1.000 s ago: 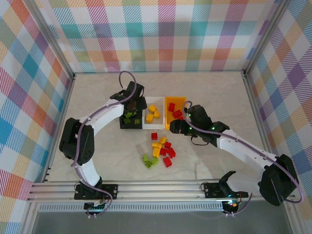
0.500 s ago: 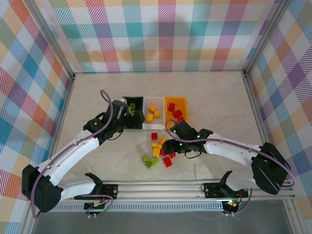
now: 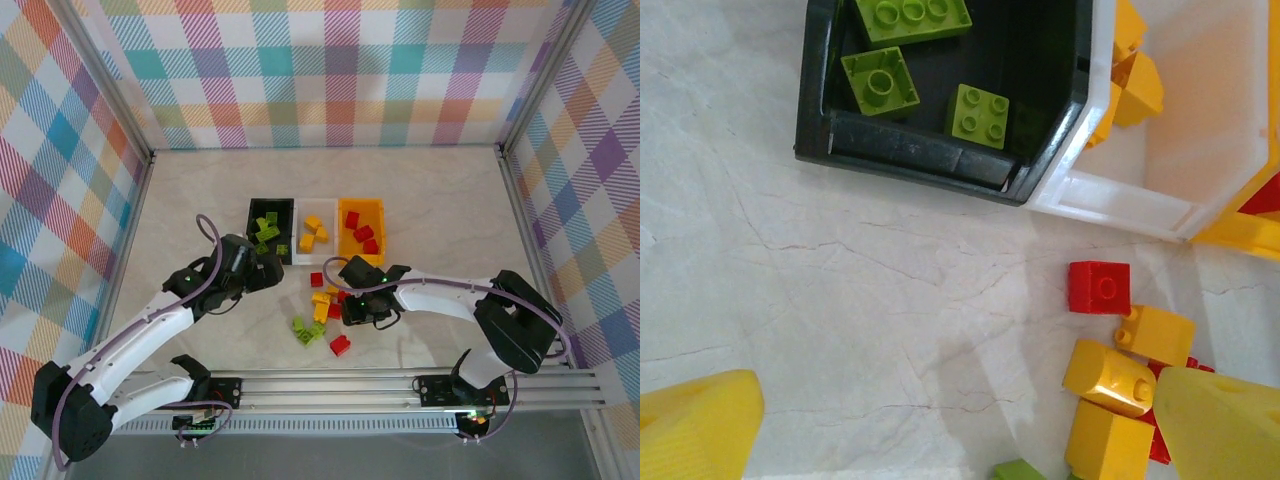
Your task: Sort the legos into containers by color
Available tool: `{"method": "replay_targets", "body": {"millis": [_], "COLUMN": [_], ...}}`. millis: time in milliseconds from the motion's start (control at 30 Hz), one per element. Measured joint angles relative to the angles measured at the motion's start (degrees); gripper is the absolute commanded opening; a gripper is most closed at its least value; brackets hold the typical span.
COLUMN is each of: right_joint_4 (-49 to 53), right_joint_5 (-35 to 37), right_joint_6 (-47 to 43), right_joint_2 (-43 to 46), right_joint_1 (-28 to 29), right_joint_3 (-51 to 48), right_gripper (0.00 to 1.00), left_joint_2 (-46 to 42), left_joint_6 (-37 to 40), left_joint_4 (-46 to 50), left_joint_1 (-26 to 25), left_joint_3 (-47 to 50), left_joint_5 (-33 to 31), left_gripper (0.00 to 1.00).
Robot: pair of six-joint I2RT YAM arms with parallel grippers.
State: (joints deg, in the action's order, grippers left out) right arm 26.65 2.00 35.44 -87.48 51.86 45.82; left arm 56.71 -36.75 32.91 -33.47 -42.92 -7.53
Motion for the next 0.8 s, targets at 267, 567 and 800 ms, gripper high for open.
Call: {"method": "replay_targets", "body": {"millis": [267,567,800], "right_joint_4": [1.53,4.24,2.80], "right_joint_5": [3.63,3.61,1.51], "right_joint_6": [-0.50,-3.96,-4.63], "right_joint_2": [7.06,6.19,-12.17], "right_joint_1": [-1.20,-16.55,-22.12], "right_joint_3": [0.31,17.33,31.08], "right_gripper": [0.25,0.24,0.34], "left_joint_2": [-1.29,-1.40,-1.51], "left_joint_6": [-0.15,-0.42,-0.98], "left_joint_4": [0.02,-0.07,0.00], "left_joint_1": [0.00,0.00,0.00], "left_joint_3": [1.92,3.72,4.52], "left_joint_5": [0.02,1.09,2.56], "left_gripper": [1.00,1.00,1.00]}}
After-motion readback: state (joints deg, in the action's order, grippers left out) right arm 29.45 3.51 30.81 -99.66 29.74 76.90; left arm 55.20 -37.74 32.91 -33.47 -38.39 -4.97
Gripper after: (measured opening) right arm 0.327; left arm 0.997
